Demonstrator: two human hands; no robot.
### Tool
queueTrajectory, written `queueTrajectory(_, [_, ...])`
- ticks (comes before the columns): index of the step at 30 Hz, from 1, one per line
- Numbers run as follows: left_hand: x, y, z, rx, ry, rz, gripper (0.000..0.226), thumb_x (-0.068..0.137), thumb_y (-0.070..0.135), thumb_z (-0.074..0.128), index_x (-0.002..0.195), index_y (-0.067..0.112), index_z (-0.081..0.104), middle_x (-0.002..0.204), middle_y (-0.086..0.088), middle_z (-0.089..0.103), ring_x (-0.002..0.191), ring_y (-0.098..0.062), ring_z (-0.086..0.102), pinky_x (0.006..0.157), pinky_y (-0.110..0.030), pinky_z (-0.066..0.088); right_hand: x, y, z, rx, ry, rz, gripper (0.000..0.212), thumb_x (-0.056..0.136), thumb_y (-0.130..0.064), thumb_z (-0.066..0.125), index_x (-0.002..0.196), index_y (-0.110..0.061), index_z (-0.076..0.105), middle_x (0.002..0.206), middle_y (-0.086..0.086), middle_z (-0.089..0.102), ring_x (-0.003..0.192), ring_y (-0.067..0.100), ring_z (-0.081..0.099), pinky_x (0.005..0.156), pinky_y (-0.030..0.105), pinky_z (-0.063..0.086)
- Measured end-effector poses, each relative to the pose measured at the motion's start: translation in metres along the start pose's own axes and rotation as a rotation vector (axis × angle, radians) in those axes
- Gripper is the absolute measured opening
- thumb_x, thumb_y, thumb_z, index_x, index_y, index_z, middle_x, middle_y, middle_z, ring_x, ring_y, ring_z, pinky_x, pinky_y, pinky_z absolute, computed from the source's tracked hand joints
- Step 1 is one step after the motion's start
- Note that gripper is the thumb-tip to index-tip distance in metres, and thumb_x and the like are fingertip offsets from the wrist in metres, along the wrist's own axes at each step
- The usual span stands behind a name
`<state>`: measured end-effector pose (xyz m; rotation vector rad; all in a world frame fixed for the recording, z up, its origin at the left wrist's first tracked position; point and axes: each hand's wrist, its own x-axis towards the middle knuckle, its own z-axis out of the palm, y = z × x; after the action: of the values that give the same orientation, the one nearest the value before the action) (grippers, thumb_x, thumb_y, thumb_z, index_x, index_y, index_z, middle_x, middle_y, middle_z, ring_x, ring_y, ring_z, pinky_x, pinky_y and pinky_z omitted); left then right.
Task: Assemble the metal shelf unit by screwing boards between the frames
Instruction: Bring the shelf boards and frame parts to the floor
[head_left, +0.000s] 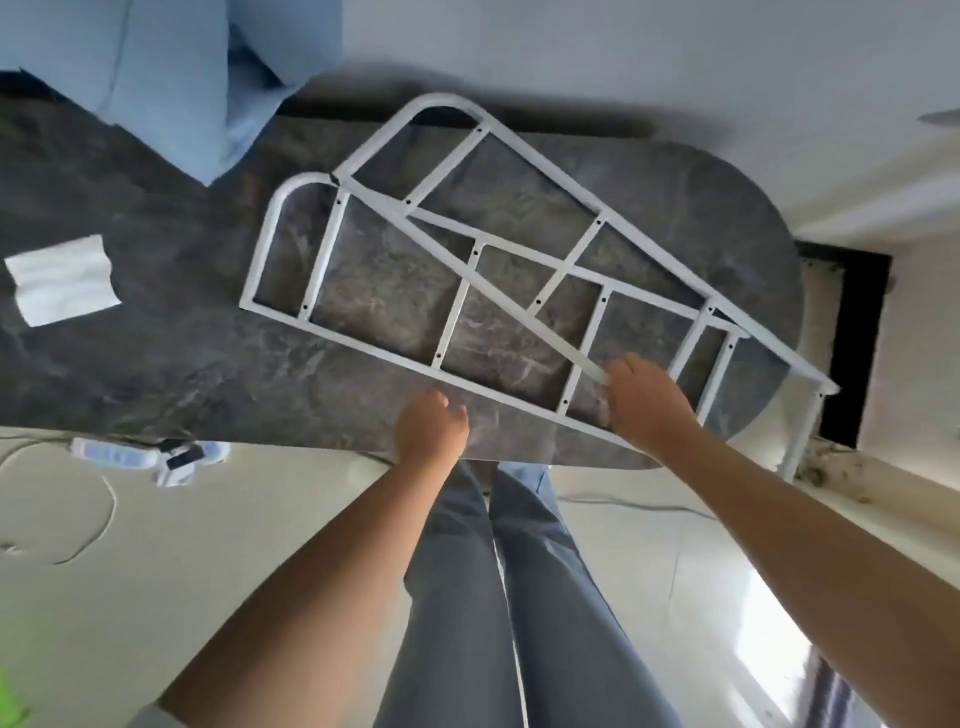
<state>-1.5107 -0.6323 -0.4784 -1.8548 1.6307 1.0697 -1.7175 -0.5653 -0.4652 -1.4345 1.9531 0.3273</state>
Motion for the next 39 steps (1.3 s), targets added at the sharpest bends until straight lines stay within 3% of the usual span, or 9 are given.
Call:
queueTrajectory(5, [0.021, 0.023, 0.038, -0.269, -0.128, -0.180, 0.046, 0.095, 0.036, 0.046, 0.106, -0.006, 0.062, 0.111, -0.018, 0.065, 0.101, -0.035, 0.062, 0.088, -0.038, 0.050, 0.010, -0.002, 0.011, 0.034, 0.033, 0.007, 0.020, 0.095, -0.013, 0.040, 0.108, -0.001, 0.050, 0.110, 0.014, 0.052, 0.095, 0.030, 0.053, 0.074, 0.032, 0.039])
queueTrajectory(9, [0.031, 0.033, 0.061, -0.315, -0.007, -0.256, 0.054, 0.092, 0.045, 0.048, 0.107, -0.005, 0.062, 0.110, -0.019, 0.065, 0.103, -0.033, 0.061, 0.084, -0.035, 0.047, 0.017, 0.003, 0.019, 0.025, 0.019, -0.016, 0.017, 0.093, -0.013, 0.043, 0.104, -0.001, 0.049, 0.105, 0.014, 0.053, 0.090, 0.031, 0.055, 0.071, 0.032, 0.038])
queueTrajectory(15, [0.026, 0.040, 0.067, -0.515, 0.161, -0.373, 0.041, 0.089, 0.029, 0.052, 0.112, -0.004, 0.058, 0.114, -0.019, 0.062, 0.105, -0.033, 0.058, 0.074, -0.032, 0.041, 0.010, 0.007, 0.010, 0.018, 0.050, -0.017, 0.016, 0.096, -0.023, 0.039, 0.088, -0.010, 0.042, 0.085, 0.008, 0.050, 0.075, 0.030, 0.054, 0.061, 0.032, 0.036])
queueTrajectory(19, [0.004, 0.028, 0.052, -0.683, 0.259, -0.436, 0.041, 0.089, 0.025, 0.053, 0.118, -0.004, 0.054, 0.118, -0.017, 0.060, 0.108, -0.032, 0.056, 0.083, -0.034, 0.043, -0.004, -0.003, -0.003, -0.098, 0.065, -0.059, 0.023, 0.098, -0.024, 0.034, 0.103, -0.005, 0.046, 0.098, 0.011, 0.057, 0.082, 0.033, 0.058, 0.060, 0.032, 0.035])
queueTrajectory(21, [-0.005, 0.014, 0.046, -0.803, 0.273, -0.362, 0.035, 0.087, 0.021, 0.056, 0.110, -0.006, 0.057, 0.108, -0.017, 0.063, 0.097, -0.031, 0.063, 0.085, -0.036, 0.048, -0.013, -0.011, -0.008, -0.139, 0.039, -0.057, 0.024, 0.099, -0.022, 0.033, 0.108, -0.003, 0.044, 0.103, 0.014, 0.058, 0.088, 0.035, 0.059, 0.061, 0.033, 0.034])
queueTrajectory(25, [-0.031, -0.018, 0.033, -0.933, 0.265, -0.215, 0.021, 0.087, 0.015, 0.062, 0.072, 0.002, 0.054, 0.073, -0.013, 0.062, 0.051, -0.007, 0.062, 0.073, -0.042, 0.056, -0.037, -0.032, -0.015, -0.177, 0.049, -0.059, 0.023, 0.097, -0.020, 0.035, 0.110, -0.003, 0.044, 0.106, 0.017, 0.061, 0.093, 0.038, 0.060, 0.070, 0.037, 0.043])
queueTrajectory(28, [-0.055, -0.050, 0.022, -0.821, 0.326, -0.167, 0.022, 0.085, 0.018, 0.065, 0.075, 0.000, 0.058, 0.078, -0.023, 0.066, 0.072, -0.033, 0.067, 0.071, -0.041, 0.054, -0.059, -0.057, -0.011, -0.211, 0.035, -0.123, 0.020, 0.096, -0.018, 0.036, 0.106, -0.003, 0.045, 0.102, 0.018, 0.062, 0.092, 0.039, 0.061, 0.073, 0.038, 0.046])
queueTrajectory(34, [-0.117, -0.140, 0.000, -0.678, 0.484, -0.198, 0.027, 0.087, 0.021, 0.058, 0.084, -0.005, 0.065, 0.085, -0.018, 0.068, 0.085, -0.031, 0.061, 0.069, -0.027, 0.038, -0.100, -0.138, 0.012, -0.305, -0.005, -0.307, 0.028, 0.097, -0.022, 0.032, 0.114, -0.002, 0.043, 0.108, 0.018, 0.060, 0.095, 0.038, 0.060, 0.073, 0.036, 0.045])
queueTrajectory(39, [-0.170, -0.226, 0.011, -0.846, 0.717, -0.342, 0.020, 0.085, 0.012, 0.059, 0.070, -0.001, 0.059, 0.068, -0.010, 0.057, 0.069, -0.025, 0.049, 0.056, -0.018, 0.022, -0.145, -0.219, 0.059, -0.394, 0.021, -0.518, 0.032, 0.098, -0.024, 0.030, 0.114, -0.001, 0.046, 0.106, 0.017, 0.061, 0.094, 0.036, 0.061, 0.071, 0.034, 0.044])
